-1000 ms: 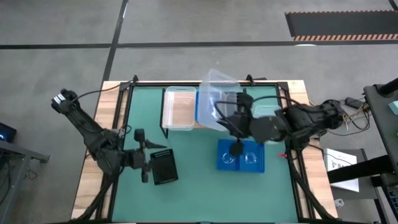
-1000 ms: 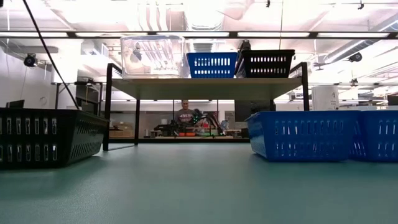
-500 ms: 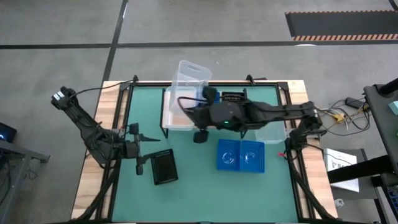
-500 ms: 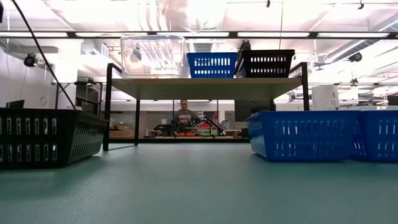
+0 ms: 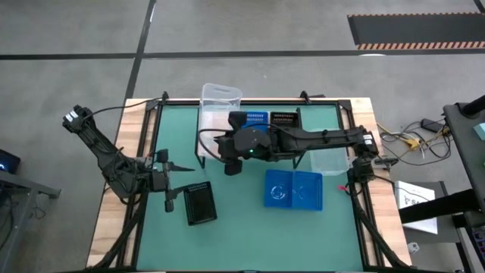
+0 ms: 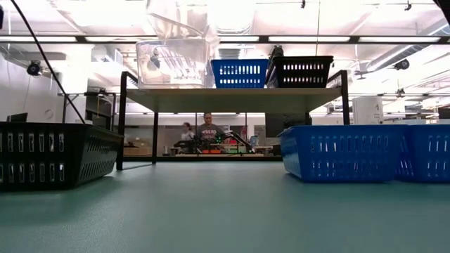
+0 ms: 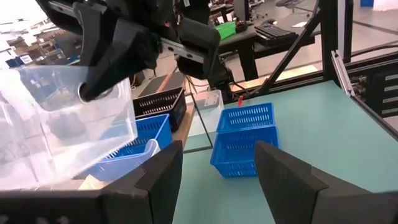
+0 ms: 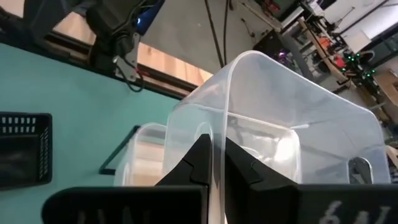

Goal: Stack baskets on shelf by color
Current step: Stack the bottom transparent bin on top of the transparent bin on the shelf

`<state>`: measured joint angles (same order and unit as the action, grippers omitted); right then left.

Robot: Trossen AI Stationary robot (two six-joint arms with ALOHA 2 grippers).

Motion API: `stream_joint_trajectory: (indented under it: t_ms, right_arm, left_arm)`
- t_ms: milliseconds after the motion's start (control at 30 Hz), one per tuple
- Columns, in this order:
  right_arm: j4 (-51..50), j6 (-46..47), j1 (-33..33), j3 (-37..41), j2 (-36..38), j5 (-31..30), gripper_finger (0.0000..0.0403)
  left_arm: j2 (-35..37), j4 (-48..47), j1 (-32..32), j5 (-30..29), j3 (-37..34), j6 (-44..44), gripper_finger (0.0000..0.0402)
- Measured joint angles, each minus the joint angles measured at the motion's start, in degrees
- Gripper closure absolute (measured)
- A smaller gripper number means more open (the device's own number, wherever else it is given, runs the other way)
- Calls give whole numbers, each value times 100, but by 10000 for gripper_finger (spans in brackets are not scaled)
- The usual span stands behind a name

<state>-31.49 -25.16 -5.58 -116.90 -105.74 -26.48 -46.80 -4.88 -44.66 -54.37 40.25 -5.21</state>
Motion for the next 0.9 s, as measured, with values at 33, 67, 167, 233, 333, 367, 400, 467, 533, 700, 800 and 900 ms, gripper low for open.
stream_joint_trajectory:
  t_ms: [33, 67, 167, 233, 333, 367, 400, 467, 533, 700, 800, 900]
  right_arm:
    - [27, 3, 0, 0, -21, 2, 394]
    - [7, 1, -2, 0, -40, 7, 394]
    - [6, -23, 0, 0, -102, 4, 394]
    - [-2, -25, 0, 4, -118, 3, 394]
    - [9, -14, 0, 4, -128, 0, 394]
    - [11, -3, 0, 4, -129, 2, 394]
    - [4, -3, 0, 4, -133, 2, 394]
    - [4, 1, 0, 4, -133, 4, 394]
    - [5, 1, 0, 22, -133, 6, 394]
    - [-40, 121, 0, 85, -133, 166, 394]
    - [-144, 316, 2, 85, -133, 406, 394]
    - [-163, 417, 0, 107, -133, 413, 394]
  left_arm:
    - [-7, 12, 4, 0, 0, 2, 217]
    - [-8, 11, 4, 0, 0, 2, 217]
    - [-16, 28, 4, 0, 0, 4, 217]
    - [-29, 33, 4, 0, 0, 7, 217]
    - [-32, 47, 2, 2, 0, 9, 217]
    - [-32, 64, 2, 2, 0, 11, 217]
    - [-32, 90, 2, 2, 0, 10, 217]
    - [-32, 128, 2, 1, 0, 9, 217]
    - [-32, 151, 2, 2, 0, 9, 217]
    - [-32, 151, 2, 2, 0, 9, 217]
    - [-32, 151, 2, 2, 0, 9, 217]
    - [-32, 151, 2, 2, 0, 9, 217]
